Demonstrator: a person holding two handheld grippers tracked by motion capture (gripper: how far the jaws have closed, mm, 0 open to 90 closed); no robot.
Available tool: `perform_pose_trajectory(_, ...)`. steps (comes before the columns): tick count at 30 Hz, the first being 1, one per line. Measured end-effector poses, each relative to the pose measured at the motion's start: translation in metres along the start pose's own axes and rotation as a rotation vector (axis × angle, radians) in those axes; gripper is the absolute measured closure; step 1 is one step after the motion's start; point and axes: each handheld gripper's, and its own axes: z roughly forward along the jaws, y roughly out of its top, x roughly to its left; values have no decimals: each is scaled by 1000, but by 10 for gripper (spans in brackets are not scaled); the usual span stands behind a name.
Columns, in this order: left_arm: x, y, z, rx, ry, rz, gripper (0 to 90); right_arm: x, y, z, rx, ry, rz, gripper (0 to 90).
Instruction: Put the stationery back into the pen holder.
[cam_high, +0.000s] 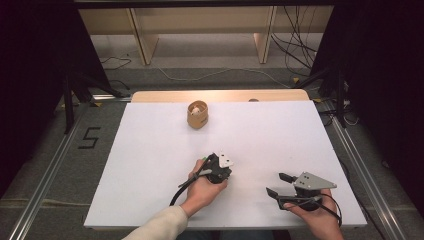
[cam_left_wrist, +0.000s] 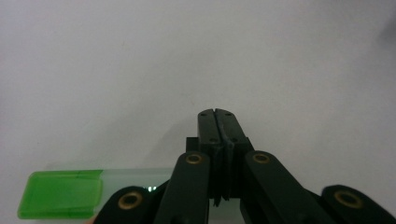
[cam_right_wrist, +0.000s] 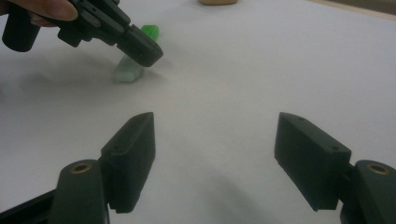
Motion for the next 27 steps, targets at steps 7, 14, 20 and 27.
perform_pose_trajectory(7, 0, 0, 4, 26, 13, 7, 899, 0, 0, 0, 1, 0, 0, 299)
perform_pose_trajectory(14, -2, 0, 0, 68, 4, 22, 898, 0, -1, 0, -2, 4, 2, 298)
perform_pose_trajectory(20, -2, -5, -11, 133, -25, 33, 898, 0, -1, 0, 1, 4, 6, 298)
perform_pose_trajectory(27, -2, -16, -26, 184, -46, 38, 898, 0, -1, -1, 3, 0, 4, 298)
